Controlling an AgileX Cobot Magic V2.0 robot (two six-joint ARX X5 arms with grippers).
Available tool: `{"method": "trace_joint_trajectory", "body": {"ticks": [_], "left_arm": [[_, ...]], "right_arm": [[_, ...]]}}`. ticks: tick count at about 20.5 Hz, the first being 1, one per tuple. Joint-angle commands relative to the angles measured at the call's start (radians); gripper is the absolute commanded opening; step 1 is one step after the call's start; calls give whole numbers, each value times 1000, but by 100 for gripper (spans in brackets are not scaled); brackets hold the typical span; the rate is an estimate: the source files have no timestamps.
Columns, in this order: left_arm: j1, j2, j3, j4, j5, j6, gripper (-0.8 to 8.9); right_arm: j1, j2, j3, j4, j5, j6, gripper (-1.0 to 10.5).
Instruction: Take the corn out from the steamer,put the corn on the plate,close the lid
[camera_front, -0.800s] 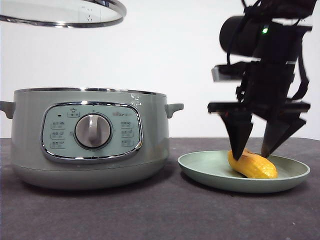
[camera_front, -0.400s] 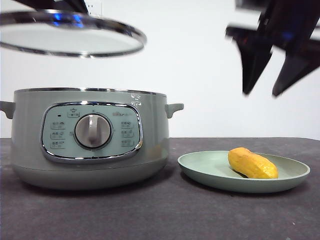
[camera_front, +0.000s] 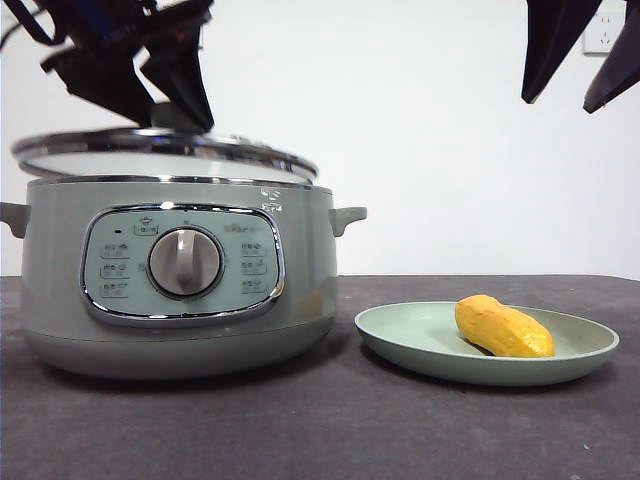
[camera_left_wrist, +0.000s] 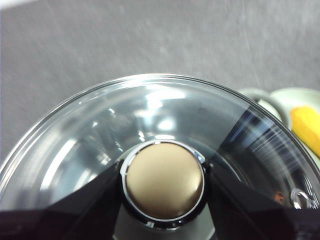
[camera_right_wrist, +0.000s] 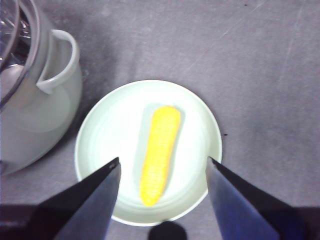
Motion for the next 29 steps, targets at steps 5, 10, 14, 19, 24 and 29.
{"method": "trace_joint_trajectory", "body": {"ticks": [5, 10, 14, 19, 24, 29], "left_arm": [[-9, 56, 14, 27, 37, -21, -8], [-26, 56, 14, 2, 64, -45, -8], [-29, 56, 14, -43, 50, -40, -8], [-29, 56, 14, -83, -100, -2, -8], [-29, 56, 14, -75, -93, -4, -3], [-29, 56, 14, -72, -93, -5, 441]], "right_arm": [[0, 3, -8, -13, 33, 8, 283], [0, 3, -8, -16, 33, 8, 283], [0, 3, -8, -16, 33, 8, 283], [0, 3, -8, -16, 33, 8, 283], [0, 3, -8, -16, 33, 8, 283], [0, 3, -8, -16, 32, 8, 283]]}}
